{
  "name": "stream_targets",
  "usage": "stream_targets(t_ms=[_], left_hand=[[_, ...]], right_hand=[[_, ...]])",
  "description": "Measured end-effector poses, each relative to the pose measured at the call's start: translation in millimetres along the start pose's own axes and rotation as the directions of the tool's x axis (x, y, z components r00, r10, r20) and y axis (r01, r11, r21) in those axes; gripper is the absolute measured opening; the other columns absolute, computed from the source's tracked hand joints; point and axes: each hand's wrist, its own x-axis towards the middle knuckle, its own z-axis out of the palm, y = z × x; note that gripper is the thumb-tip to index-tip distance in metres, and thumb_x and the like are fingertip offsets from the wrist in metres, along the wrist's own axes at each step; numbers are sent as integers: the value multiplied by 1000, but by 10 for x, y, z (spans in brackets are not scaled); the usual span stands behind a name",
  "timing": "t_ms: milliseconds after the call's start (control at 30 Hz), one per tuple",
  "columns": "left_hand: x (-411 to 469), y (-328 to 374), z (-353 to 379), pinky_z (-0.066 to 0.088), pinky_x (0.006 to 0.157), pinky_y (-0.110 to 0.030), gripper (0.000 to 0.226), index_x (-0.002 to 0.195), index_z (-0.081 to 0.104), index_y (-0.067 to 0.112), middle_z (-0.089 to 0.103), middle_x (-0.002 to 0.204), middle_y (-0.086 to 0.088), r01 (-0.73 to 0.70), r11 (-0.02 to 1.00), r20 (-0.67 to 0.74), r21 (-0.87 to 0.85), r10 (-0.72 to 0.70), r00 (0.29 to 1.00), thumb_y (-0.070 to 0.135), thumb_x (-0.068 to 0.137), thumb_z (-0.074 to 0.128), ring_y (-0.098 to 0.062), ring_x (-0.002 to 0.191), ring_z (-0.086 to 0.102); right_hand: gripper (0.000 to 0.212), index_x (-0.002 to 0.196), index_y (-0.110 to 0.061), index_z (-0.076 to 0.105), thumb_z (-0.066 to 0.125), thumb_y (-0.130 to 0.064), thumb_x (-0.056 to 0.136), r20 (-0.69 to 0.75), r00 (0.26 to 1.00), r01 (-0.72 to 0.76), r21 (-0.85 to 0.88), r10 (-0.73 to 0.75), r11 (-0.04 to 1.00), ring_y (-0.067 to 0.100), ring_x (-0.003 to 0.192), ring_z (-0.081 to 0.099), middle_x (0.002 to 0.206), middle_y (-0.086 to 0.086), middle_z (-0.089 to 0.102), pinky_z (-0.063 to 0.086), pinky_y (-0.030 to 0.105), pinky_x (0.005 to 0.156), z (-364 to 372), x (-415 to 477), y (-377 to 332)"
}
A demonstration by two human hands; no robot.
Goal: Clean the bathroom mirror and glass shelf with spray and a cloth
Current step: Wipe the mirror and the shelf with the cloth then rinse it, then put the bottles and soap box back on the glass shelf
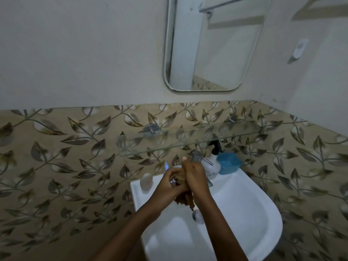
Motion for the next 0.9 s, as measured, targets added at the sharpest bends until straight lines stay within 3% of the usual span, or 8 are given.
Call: stream_targets(t_ms=[100, 233, 367, 500, 567, 667, 800, 900], left_hand=[[264, -17, 239, 54, 79, -27, 49, 119, 49, 20, 62, 110, 1, 26, 999, -35, -27, -27, 999, 20, 77, 74, -9, 92, 64], [603, -51, 480, 54, 74, -32, 50, 126, 45, 15, 59, 120, -11, 137, 971, -34, -194, -147, 989, 9, 81, 67, -25, 101, 61], [863, -82, 649, 52, 80, -39, 43, 123, 50, 13, 60, 114, -14, 235, 916, 97, -325, -215, 972, 0, 84, 57, -26, 96, 60], [1055, -140, 818, 52, 81, -41, 34, 115, 54, 13, 62, 107, -13, 296, 898, 219, -324, -233, 948, 0, 84, 56, -26, 93, 61], [1150, -242, 938, 53, 79, -41, 39, 120, 52, 11, 61, 111, -16, 309, 909, 236, -279, -247, 940, 0, 83, 56, -29, 97, 61], [1350, -405, 1156, 54, 72, -36, 32, 114, 55, 9, 64, 101, -14, 342, 911, 228, -232, -291, 929, 3, 84, 59, -25, 88, 62], [1645, -473, 1473, 49, 66, -33, 29, 112, 40, 25, 53, 88, -7, 402, 888, 218, -222, -356, 909, 7, 90, 49, -20, 76, 54], [1929, -493, 1685, 49, 67, -32, 15, 106, 46, 21, 55, 84, -7, 390, 899, 244, -198, -340, 908, 12, 94, 44, -19, 75, 54]], right_hand=[[36, 86, -5, 66, 44, -32, 96, 9, 988, -157, 107, 157, 982, 29, 85, 65, 89, 21, 68, 52, 41, 85, -377, 99, -74], [15, 98, -7, 63, 50, -11, 93, 34, 983, -182, 299, 180, 937, 20, 79, 63, 91, 9, 65, 54, 33, 74, -887, 184, -18], [25, 114, -9, 61, 55, -12, 89, -129, 976, -161, 103, 173, 982, 24, 99, 58, 110, 11, 62, 44, 22, 70, -1327, 398, 309], [19, 101, -14, 64, 59, -27, 88, 228, 859, -504, 218, 459, 836, 27, 90, 63, 100, 12, 66, 53, 39, 77, -1620, 557, 615], [22, 107, -8, 62, 59, -18, 88, 268, 845, -525, 248, 463, 814, 30, 88, 65, 101, 16, 66, 57, 41, 75, -1711, 641, 790], [33, 118, -3, 58, 54, 1, 86, 153, 896, -443, 263, 416, 857, 30, 91, 62, 103, 19, 63, 56, 43, 74, -1832, 850, 987], [37, 112, -4, 61, 51, 11, 79, -63, 932, -339, 196, 357, 920, 27, 86, 60, 99, 17, 63, 52, 35, 69, -2038, 1235, 1118], [36, 106, -1, 64, 52, 12, 75, -163, 942, -272, 147, 295, 951, 30, 85, 60, 102, 18, 64, 53, 36, 70, -2086, 1616, 1170]])
